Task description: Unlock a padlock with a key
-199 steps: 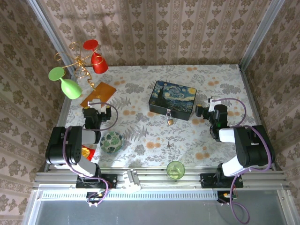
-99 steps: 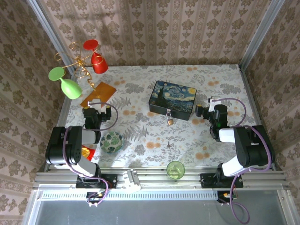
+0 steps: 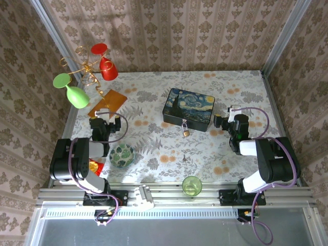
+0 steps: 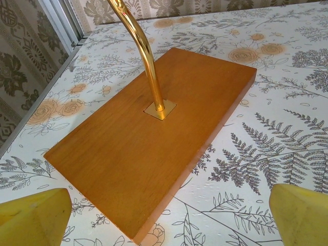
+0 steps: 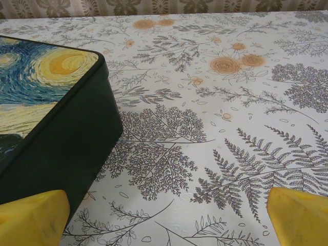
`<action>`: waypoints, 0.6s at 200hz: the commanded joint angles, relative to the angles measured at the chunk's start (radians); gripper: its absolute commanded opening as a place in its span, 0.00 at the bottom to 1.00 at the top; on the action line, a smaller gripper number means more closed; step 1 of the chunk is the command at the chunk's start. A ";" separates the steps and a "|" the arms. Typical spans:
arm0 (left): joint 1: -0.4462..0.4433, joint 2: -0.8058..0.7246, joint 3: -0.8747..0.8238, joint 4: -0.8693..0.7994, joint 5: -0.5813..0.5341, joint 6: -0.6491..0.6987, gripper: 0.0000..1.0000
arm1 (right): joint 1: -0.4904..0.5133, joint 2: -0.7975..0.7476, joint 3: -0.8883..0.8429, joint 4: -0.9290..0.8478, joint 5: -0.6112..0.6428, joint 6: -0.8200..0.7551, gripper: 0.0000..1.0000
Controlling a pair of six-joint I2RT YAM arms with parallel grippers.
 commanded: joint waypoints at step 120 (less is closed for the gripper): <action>-0.003 -0.548 0.114 -0.521 0.030 -0.354 1.00 | 0.035 -0.523 0.175 -0.772 -0.178 0.279 1.00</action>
